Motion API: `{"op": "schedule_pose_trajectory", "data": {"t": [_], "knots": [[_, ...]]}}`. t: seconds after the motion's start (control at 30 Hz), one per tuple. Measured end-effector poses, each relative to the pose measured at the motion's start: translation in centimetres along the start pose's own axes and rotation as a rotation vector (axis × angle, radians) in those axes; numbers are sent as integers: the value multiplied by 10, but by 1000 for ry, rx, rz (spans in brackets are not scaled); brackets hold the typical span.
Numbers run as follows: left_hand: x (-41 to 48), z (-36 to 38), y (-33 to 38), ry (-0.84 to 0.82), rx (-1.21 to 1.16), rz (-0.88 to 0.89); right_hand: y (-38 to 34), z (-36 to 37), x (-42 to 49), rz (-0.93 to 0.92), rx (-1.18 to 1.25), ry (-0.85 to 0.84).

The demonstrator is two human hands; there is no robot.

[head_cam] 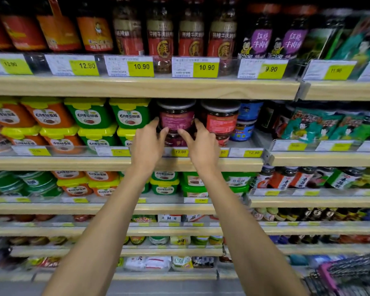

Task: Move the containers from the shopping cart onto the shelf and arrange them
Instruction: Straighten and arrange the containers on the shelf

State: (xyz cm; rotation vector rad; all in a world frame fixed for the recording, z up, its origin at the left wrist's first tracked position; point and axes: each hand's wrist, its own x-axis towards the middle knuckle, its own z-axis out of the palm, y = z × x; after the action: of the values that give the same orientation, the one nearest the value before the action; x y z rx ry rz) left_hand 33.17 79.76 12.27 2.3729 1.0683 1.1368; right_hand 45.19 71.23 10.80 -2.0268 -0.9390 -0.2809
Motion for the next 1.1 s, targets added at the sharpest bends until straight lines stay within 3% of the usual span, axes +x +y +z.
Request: {"op": "schedule_pose_trajectory", "data": {"t": [0.4, 0.7, 1.1], "knots": [[7, 8, 4, 3, -11, -3, 1, 13, 10, 23, 94, -37], [9, 17, 1, -58, -52, -21, -1, 8, 11, 93, 305, -201], [-9, 12, -1, 10, -92, 53, 1, 3, -4, 29, 315, -122]]}}
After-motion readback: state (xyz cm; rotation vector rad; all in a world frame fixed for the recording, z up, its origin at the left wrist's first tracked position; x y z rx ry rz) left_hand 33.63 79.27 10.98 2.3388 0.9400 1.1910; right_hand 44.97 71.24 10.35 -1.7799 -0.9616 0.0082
